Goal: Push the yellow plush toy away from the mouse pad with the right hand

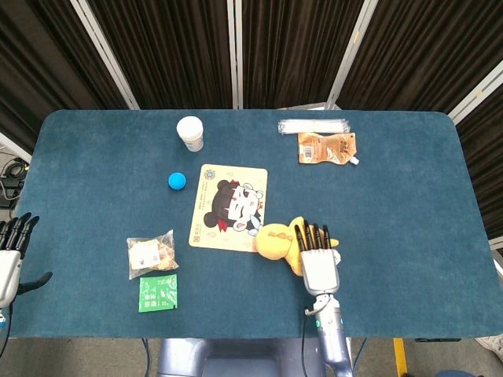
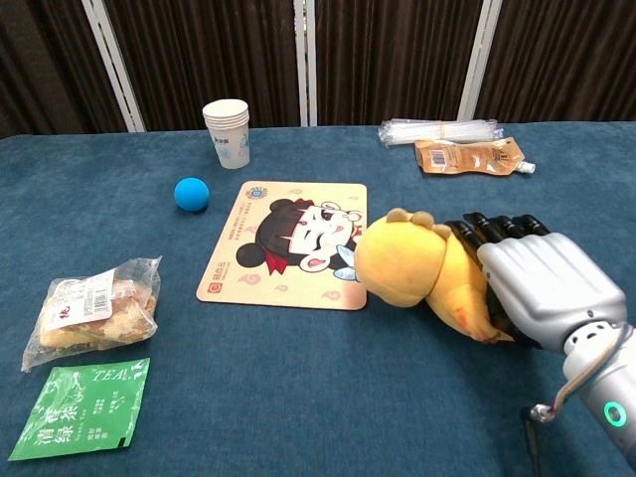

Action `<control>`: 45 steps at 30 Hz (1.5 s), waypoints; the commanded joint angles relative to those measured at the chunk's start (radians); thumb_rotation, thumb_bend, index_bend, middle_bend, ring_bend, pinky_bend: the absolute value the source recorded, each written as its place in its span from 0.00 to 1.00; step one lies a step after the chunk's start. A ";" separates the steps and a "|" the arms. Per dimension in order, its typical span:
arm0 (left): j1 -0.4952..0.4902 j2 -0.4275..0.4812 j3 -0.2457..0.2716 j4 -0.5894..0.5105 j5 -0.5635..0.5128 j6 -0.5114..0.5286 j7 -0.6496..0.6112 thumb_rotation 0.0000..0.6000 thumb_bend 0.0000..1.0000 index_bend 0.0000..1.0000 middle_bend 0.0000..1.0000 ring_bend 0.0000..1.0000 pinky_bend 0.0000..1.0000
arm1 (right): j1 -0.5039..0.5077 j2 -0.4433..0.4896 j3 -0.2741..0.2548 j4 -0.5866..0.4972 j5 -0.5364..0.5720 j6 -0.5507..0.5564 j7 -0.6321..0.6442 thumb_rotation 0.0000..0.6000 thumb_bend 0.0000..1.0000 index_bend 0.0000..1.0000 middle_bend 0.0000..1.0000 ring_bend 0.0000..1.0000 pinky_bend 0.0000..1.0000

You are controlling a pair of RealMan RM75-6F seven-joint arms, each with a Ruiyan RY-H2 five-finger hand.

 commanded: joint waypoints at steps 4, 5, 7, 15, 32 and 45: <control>-0.001 -0.002 0.001 -0.002 0.001 -0.001 0.007 1.00 0.10 0.00 0.00 0.00 0.00 | -0.001 0.005 -0.003 -0.013 -0.008 0.013 0.009 1.00 1.00 0.00 0.00 0.00 0.00; -0.001 -0.002 0.002 -0.002 0.003 0.000 0.008 1.00 0.10 0.00 0.00 0.00 0.00 | -0.001 0.001 -0.006 -0.016 -0.008 0.012 0.009 1.00 1.00 0.00 0.00 0.00 0.00; 0.000 -0.002 0.002 -0.003 0.003 0.002 0.007 1.00 0.10 0.00 0.00 0.00 0.00 | 0.001 -0.006 -0.010 -0.018 -0.008 0.011 0.005 1.00 1.00 0.00 0.00 0.00 0.00; 0.000 0.000 0.002 -0.002 0.003 0.001 0.003 1.00 0.10 0.00 0.00 0.00 0.00 | 0.005 -0.039 -0.016 -0.019 0.014 -0.012 0.018 1.00 1.00 0.00 0.00 0.00 0.00; 0.001 0.000 0.001 0.000 0.003 0.004 -0.001 1.00 0.10 0.00 0.00 0.00 0.00 | 0.036 -0.112 -0.021 -0.073 -0.049 0.000 0.051 1.00 1.00 0.00 0.00 0.00 0.00; -0.001 -0.003 0.002 0.002 0.000 -0.001 0.008 1.00 0.10 0.00 0.00 0.00 0.00 | 0.024 -0.111 -0.015 -0.010 -0.001 -0.019 0.051 1.00 1.00 0.00 0.00 0.00 0.00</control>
